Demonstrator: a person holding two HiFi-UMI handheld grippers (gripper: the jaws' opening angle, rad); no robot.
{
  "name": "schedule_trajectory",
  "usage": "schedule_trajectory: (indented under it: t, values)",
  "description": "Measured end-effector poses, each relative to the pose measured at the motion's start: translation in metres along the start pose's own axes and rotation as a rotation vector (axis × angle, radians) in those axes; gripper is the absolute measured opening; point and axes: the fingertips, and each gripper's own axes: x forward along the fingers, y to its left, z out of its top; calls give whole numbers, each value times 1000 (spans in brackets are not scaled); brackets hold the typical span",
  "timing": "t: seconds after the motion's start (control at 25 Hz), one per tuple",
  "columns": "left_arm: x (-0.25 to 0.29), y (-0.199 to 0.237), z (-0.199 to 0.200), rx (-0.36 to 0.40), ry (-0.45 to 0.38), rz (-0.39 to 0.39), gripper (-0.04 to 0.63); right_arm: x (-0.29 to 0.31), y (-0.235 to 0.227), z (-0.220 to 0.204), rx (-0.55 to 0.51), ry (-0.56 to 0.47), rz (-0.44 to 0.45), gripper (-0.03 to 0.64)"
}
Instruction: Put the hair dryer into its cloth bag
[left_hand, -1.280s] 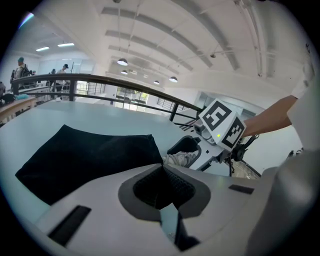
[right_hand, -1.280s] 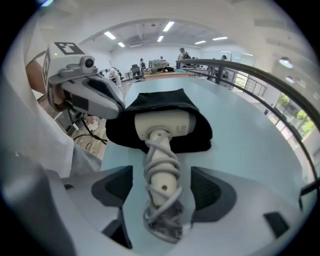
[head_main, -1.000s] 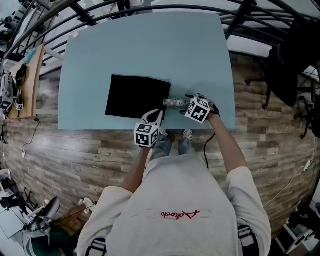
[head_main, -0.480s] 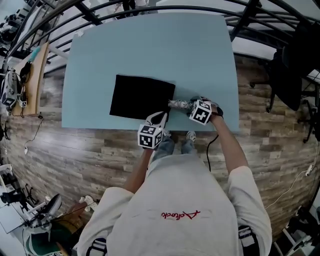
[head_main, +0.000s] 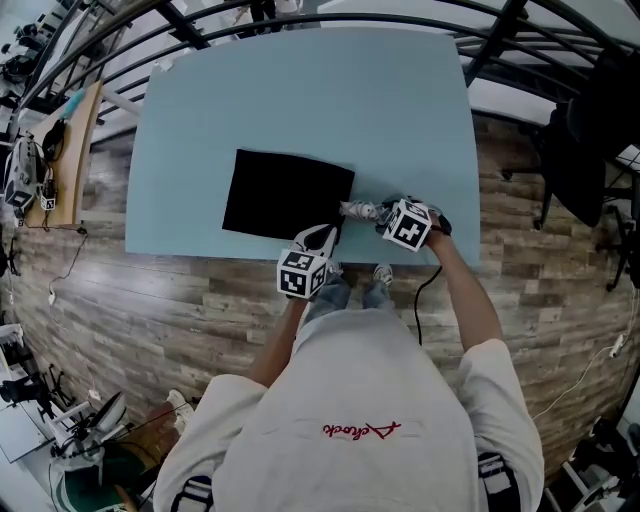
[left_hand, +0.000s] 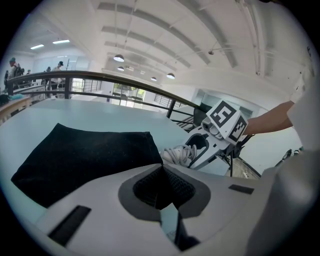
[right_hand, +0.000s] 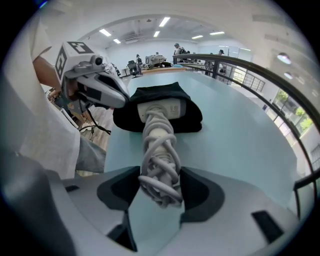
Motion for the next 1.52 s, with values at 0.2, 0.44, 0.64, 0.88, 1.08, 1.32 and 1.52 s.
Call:
schedule_trajectory:
  t: [0.2,0.44,0.64,0.88,1.08,1.32,1.52]
  values:
    - [0,-3,4,2,-8,-9,11,-20,-3,18,-68,-6,-22,259]
    - [-3,-7,9,4,-23,-27,12,-18,-1,33,-79,-29,-18,256]
    - [-4,-7,12,6,-30,-37,12,-10,0,50,-91,-56,-13,256]
    - [-5,-11,16,9,-40,-55,11,-1,2,70,-113,-80,-2,256]
    - [-8,-10,21,7,-56,-63,11,11,4,88,-124,-104,12,256]
    - [-21,0,32,-16,-108,-49,11,25,6,94,-123,-106,28,256]
    - [-22,1,34,-31,-121,-62,11,37,7,89,-101,-92,39,256]
